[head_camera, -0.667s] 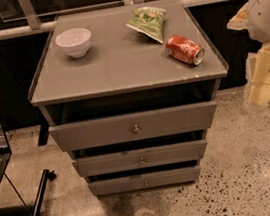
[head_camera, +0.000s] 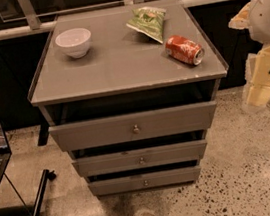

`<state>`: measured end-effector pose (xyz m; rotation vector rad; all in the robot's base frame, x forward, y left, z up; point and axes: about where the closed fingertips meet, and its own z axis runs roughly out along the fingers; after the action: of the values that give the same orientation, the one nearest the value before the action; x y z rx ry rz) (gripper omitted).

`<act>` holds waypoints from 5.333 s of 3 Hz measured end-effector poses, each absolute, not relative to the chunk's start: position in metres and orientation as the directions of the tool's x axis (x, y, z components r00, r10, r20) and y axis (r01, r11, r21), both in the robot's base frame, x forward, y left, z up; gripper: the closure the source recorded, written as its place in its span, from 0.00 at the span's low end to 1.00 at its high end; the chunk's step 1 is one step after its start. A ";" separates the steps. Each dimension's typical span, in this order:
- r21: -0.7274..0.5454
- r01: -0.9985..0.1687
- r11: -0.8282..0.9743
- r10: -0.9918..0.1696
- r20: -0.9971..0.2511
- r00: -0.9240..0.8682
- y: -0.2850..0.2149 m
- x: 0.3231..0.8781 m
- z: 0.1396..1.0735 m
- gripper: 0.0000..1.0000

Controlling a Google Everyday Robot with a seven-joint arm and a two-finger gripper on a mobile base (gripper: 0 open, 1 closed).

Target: Open bottom drawer

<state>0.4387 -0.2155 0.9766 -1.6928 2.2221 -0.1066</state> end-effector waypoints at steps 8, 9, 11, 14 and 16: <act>-0.089 -0.593 0.800 -0.512 -0.616 -0.598 -0.203 0.461 0.813 0.88; -0.067 -0.571 0.818 -0.473 -0.643 -0.602 -0.197 0.445 0.788 1.00; 0.162 -0.471 0.867 -0.157 -0.809 -0.567 -0.182 0.445 0.709 1.00; 0.533 -0.418 0.736 0.201 -0.762 -0.616 -0.184 0.464 0.605 1.00; 0.532 -0.379 0.757 0.224 -0.756 -0.615 -0.185 0.459 0.586 1.00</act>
Offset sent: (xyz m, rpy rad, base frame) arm 0.0368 -0.0103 -0.1252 0.5607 -0.3246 -0.6094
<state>0.4587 -0.1850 0.5862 -0.1162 2.0645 0.8595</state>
